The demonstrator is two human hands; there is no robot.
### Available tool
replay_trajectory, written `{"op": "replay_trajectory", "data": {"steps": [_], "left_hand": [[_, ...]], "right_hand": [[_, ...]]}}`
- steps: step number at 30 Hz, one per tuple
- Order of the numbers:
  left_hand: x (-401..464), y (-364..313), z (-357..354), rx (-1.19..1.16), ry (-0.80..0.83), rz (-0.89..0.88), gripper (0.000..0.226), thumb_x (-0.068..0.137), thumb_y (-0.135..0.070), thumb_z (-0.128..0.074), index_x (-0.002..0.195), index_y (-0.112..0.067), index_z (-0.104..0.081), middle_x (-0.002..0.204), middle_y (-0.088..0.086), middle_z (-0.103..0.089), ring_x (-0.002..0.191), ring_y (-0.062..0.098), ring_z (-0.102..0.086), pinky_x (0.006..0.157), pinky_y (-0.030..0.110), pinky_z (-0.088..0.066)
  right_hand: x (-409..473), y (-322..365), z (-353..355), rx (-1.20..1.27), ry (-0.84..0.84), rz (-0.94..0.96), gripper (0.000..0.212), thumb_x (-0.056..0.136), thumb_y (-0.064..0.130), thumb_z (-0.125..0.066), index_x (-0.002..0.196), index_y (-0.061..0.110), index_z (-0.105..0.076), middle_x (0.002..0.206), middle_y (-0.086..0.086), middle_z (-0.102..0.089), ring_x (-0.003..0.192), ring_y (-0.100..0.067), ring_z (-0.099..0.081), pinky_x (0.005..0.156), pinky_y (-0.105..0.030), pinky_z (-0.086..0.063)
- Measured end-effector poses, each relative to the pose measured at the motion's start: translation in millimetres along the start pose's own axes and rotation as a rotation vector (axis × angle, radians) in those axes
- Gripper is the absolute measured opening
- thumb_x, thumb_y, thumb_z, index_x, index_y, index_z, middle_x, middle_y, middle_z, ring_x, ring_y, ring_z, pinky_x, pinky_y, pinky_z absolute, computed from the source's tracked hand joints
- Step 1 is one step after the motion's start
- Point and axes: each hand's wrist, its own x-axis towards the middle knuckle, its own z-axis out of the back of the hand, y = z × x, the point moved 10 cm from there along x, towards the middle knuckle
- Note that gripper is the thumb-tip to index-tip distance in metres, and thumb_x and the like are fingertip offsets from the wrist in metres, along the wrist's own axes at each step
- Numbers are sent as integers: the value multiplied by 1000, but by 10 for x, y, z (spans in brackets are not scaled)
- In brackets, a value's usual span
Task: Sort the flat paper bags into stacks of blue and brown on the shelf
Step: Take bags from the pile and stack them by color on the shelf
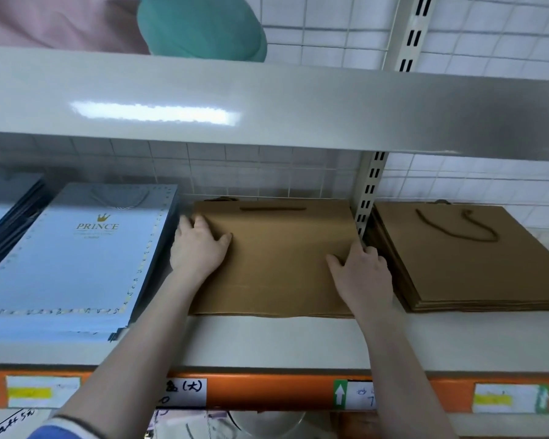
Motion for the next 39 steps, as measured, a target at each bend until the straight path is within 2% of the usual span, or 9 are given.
{"op": "replay_trajectory", "data": {"steps": [5, 10, 13, 19, 22, 25, 31, 35, 39], "left_hand": [[-266, -177, 238, 45, -125, -108, 70, 92, -44, -51, 147, -9, -24, 157, 13, -12, 144, 28, -10, 114, 40, -19], [-764, -102, 477, 68, -247, -151, 71, 91, -39, -55, 148, -10, -24, 156, 11, -17, 145, 26, -10, 115, 37, -15], [-1070, 202, 597, 98, -309, -105, 70, 88, -32, -61, 144, -4, -31, 153, 18, -23, 143, 32, -15, 115, 40, -16], [-1465, 954, 907, 184, -371, 23, 62, 84, -30, -59, 134, 4, -44, 144, 29, -35, 137, 44, -27, 111, 48, -23], [-1586, 1284, 1149, 191, -393, 62, 66, 85, -24, -65, 139, 3, -39, 148, 27, -29, 140, 40, -20, 114, 45, -16], [-1715, 1669, 1425, 176, -419, 91, 66, 84, -23, -68, 137, 4, -40, 147, 28, -31, 139, 42, -22, 113, 47, -18], [-2159, 2889, 2189, 143, -497, 175, 58, 80, -19, -71, 125, 10, -51, 130, 35, -47, 126, 48, -40, 105, 55, -32], [-2449, 3807, 2812, 181, -536, 278, 62, 76, -22, -70, 123, 13, -52, 127, 39, -47, 121, 53, -43, 103, 56, -33], [-2581, 4478, 3359, 256, -559, 314, 66, 74, -18, -76, 128, 10, -49, 132, 35, -45, 126, 49, -40, 106, 52, -31]], "right_hand": [[-209, 51, 207, 2, -119, 41, 56, 96, 47, -39, 138, 10, -38, 133, -10, -46, 124, -26, -42, 102, -37, -37], [-566, 217, 217, 34, -93, 145, 60, 96, 48, -37, 143, 11, -32, 145, -10, -36, 136, -25, -30, 111, -35, -27], [-813, 399, 144, 88, -83, 212, 60, 95, 45, -41, 143, 10, -35, 147, -11, -36, 138, -26, -28, 113, -36, -24], [-1250, 907, -114, 113, -8, 334, 59, 96, 45, -42, 143, 10, -35, 147, -11, -37, 139, -27, -28, 113, -37, -23], [-1497, 1279, -173, 137, -37, 395, 55, 87, 37, -60, 130, 2, -51, 130, -18, -53, 126, -36, -44, 106, -44, -35], [-1778, 1685, -226, 181, -80, 448, 54, 75, 30, -75, 115, -3, -62, 112, -23, -62, 110, -42, -56, 95, -48, -45], [-2585, 2762, -494, 194, -74, 561, 56, 80, 31, -72, 121, -4, -58, 116, -28, -59, 115, -44, -51, 99, -48, -41], [-3200, 3597, -707, 192, 34, 631, 58, 91, 39, -54, 138, 6, -43, 136, -19, -45, 133, -36, -33, 107, -42, -26], [-3721, 4295, -805, 261, -31, 698, 53, 86, 36, -56, 123, 0, -57, 115, -24, -58, 116, -41, -49, 97, -48, -41]]}}
